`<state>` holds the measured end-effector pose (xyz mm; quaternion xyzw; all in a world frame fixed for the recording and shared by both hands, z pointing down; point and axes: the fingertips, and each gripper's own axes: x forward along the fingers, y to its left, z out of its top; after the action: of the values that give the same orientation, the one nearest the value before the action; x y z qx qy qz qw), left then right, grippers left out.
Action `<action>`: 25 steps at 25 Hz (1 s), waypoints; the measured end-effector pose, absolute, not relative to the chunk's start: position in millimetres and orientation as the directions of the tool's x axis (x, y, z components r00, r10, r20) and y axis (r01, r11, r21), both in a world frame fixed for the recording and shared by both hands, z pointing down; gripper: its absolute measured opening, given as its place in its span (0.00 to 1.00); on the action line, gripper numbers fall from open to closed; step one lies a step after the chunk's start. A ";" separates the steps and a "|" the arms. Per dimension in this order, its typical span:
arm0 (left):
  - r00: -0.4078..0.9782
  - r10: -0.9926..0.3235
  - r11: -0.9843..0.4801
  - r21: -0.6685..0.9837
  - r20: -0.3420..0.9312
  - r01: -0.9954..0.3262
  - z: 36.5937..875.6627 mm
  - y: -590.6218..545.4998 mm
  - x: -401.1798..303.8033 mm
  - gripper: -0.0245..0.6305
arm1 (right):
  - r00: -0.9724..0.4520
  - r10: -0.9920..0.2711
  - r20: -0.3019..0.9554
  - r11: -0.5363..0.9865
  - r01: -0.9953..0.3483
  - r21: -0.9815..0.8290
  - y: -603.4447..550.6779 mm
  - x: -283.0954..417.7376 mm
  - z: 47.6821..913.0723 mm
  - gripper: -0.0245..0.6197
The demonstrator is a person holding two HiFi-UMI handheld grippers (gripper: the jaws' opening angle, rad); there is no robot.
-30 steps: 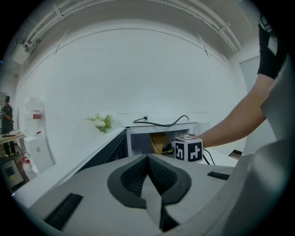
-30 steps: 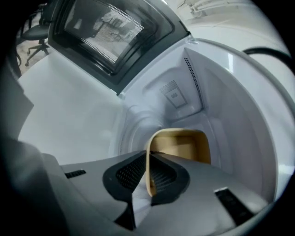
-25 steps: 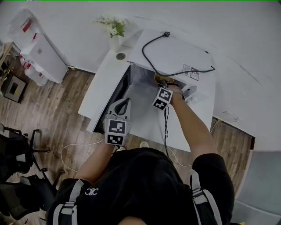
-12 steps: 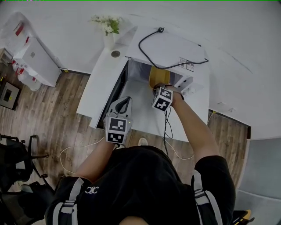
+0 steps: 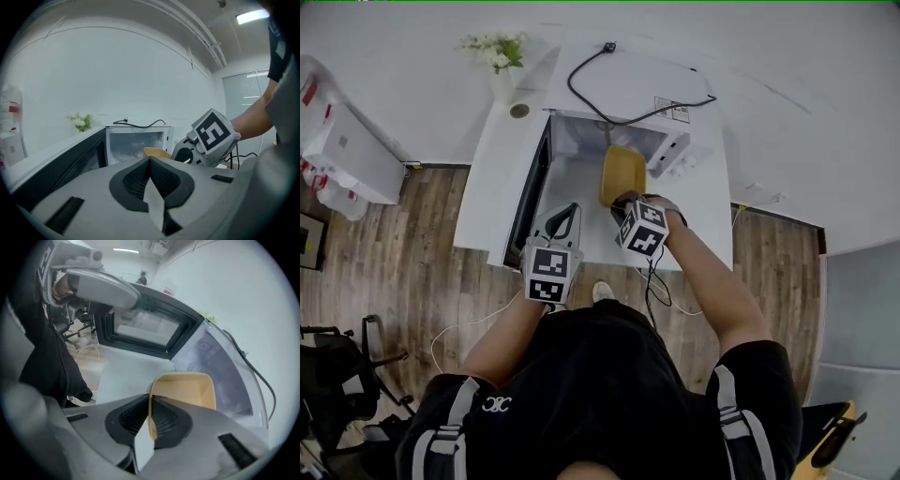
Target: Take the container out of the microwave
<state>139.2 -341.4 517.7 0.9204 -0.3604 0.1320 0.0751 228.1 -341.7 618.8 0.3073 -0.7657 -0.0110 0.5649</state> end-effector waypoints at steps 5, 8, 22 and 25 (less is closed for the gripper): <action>0.762 -0.575 -0.788 0.051 0.296 -0.614 521.9 -324.5 154.7 0.06 | -0.102 -0.491 0.865 0.769 -0.518 0.375 -301.3 236.8 621.3 0.08; 0.792 -0.535 -0.819 0.050 0.294 -0.571 522.9 -315.3 167.1 0.06 | -0.062 -0.472 0.880 0.751 -0.551 0.364 -275.6 249.4 627.8 0.07; 0.888 -0.336 -0.927 0.057 0.315 -0.371 529.4 -268.5 247.2 0.06 | 0.121 -0.456 0.882 0.564 -0.727 0.392 -180.5 343.0 636.1 0.07; 0.896 -0.315 -0.936 0.055 0.312 -0.348 527.3 -264.5 266.6 0.06 | 0.146 -0.453 0.880 0.540 -0.740 0.401 -171.5 363.2 635.2 0.07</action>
<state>266.6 -264.5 527.3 0.9722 -0.1704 0.1508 0.0549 363.2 -171.5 635.2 0.4645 -0.6422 0.1203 0.5977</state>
